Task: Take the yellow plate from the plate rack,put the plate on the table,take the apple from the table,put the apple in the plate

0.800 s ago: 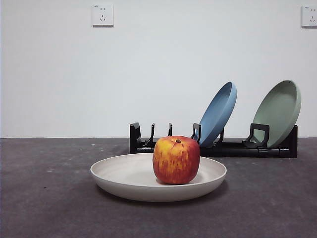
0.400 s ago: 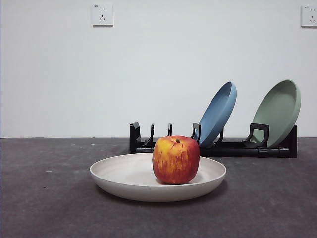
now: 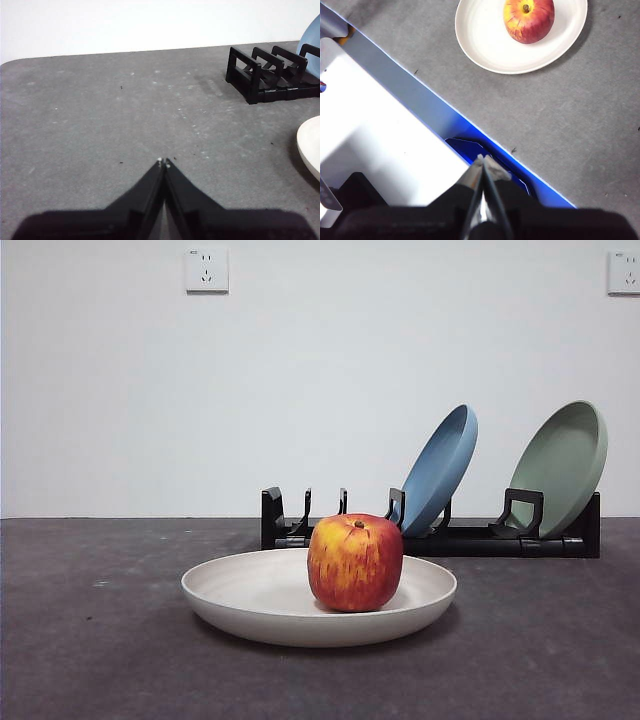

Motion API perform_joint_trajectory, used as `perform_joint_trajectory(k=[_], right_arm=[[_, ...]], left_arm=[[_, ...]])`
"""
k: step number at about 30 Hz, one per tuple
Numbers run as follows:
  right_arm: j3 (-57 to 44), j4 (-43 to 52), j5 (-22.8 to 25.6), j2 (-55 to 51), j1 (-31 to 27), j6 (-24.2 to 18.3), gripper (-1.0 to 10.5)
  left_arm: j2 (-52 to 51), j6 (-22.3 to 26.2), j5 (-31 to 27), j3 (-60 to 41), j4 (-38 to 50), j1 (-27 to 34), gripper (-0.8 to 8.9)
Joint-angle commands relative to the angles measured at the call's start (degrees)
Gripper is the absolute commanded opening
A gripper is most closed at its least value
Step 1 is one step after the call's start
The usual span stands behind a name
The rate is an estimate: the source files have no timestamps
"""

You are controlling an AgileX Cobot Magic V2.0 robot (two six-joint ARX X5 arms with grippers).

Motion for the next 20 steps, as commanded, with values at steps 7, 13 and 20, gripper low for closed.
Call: perform_joint_trajectory(k=[7,13,20], right_arm=[[0.02,0.15,0.09,-0.11,0.07,0.33,0.0],[0.02,0.61,1.22,-1.07,-1.11,-2.34,0.0],[-1.22,18.23,-1.64,-6.67,-15.82,-4.35,0.0]], left_arm=[[-0.17,-0.28,0.09,-0.76,0.13,0.13,-0.03],[-0.17,-0.28,0.11,-0.76,0.13,0.13,-0.03],[-0.17,-0.28,0.11,-0.76,0.13,0.13,-0.03]])
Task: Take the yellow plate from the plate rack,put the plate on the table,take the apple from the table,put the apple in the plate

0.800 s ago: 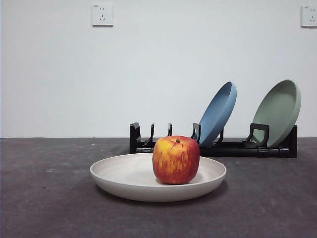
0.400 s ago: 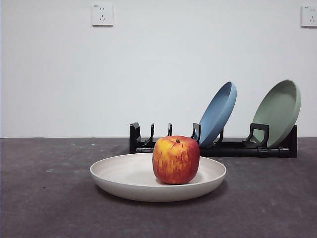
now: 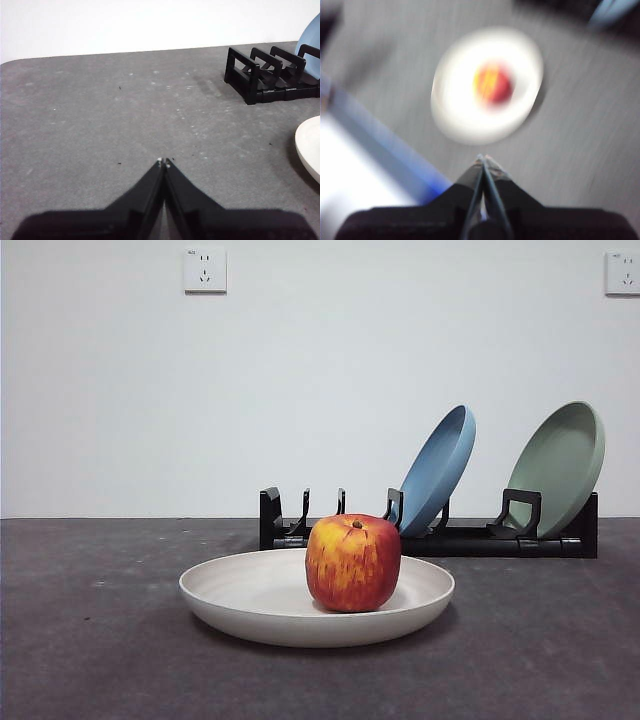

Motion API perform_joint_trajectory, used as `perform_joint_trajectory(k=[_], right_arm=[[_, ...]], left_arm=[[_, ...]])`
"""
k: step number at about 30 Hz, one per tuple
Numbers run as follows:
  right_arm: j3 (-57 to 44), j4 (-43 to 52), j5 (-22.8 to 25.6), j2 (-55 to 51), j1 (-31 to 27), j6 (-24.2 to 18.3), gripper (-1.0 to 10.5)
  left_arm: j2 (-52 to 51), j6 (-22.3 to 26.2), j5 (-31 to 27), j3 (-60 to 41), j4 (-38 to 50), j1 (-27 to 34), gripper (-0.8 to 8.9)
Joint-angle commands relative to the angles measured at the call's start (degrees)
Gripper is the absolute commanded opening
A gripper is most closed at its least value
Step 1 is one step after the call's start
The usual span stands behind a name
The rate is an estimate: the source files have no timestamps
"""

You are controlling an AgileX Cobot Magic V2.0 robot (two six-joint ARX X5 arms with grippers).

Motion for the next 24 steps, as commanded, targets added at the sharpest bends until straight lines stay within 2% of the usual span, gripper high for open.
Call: perform_joint_trajectory(k=[1,5,11,14,16,21,24], right_arm=[[-1.95,9.16,-2.32,-3.21,-7.89,-1.22,0.0],[-7.85,20.50,-2.84,-8.41,-16.98,-2.19,0.0],[-23.28,36.06,-2.97,-17.88,-24.44,-1.95,0.0],[-31.61,40.35,-2.16,-22.56,-25.81,-1.97,0.0],[-36.52,42.42,0.52,-25.44,-26.01,-0.79,0.0],[-46.23,44.87,5.92,-31.74,-25.99,6.21,0.0],[-49.48,45.27,6.03,-33.62,-25.97,7.26,0.0]], left_arm=[[-0.17,-0.28,0.11,-0.76,0.13,0.13,-0.03],[-0.17,-0.26,0.09,-0.76,0.13,0.13,-0.03],[-0.17,-0.28,0.09,-0.76,0.13,0.13,-0.03],[-0.17,-0.28,0.09,-0.76,0.13,0.13,-0.03],[-0.17,-0.26,0.09,-0.76,0.13,0.13,-0.03],[-0.17,-0.26,0.11,-0.76,0.13,0.13,-0.03],[-0.17,-0.26,0.09,-0.76,0.13,0.13,-0.03]])
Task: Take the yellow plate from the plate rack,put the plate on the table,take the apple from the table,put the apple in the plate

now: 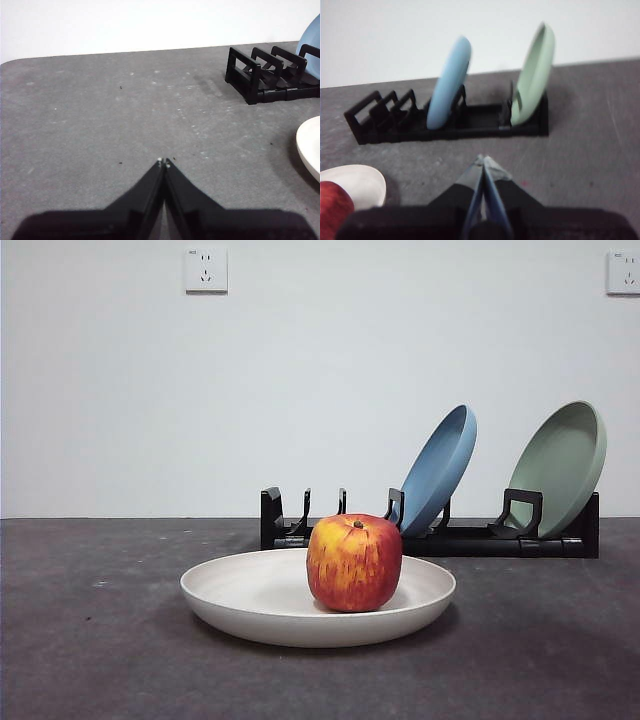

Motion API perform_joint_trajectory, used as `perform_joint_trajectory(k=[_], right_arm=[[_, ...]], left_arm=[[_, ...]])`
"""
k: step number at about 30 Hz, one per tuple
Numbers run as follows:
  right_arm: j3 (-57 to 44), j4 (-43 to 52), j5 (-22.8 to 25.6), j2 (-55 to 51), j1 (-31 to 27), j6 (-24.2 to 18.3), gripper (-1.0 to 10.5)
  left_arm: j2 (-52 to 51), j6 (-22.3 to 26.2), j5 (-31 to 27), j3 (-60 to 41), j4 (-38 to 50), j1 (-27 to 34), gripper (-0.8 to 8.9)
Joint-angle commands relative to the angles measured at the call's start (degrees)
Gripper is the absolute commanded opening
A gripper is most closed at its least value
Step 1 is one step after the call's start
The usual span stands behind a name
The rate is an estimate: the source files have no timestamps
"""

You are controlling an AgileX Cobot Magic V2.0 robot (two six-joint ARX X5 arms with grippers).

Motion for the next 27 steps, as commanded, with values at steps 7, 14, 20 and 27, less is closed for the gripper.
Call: perform_joint_trajectory(k=[7,14,20,27], right_arm=[[-5.55,0.76,-0.04,-2.58,0.04,2.71,0.0],[-6.38,-0.59,-0.11,-2.80,0.04,3.26,0.0],[-6.36,-0.57,0.28,-2.80,0.09,5.49,0.0],[-6.36,-0.57,0.26,-2.78,0.09,5.49,0.0]], left_arm=[[-0.17,-0.26,0.13,-0.76,0.13,0.13,-0.03],[-0.17,-0.26,0.11,-0.76,0.13,0.13,-0.03],[-0.17,-0.26,0.11,-0.76,0.13,0.13,-0.03],[-0.17,-0.26,0.13,-0.76,0.13,0.13,-0.03]])
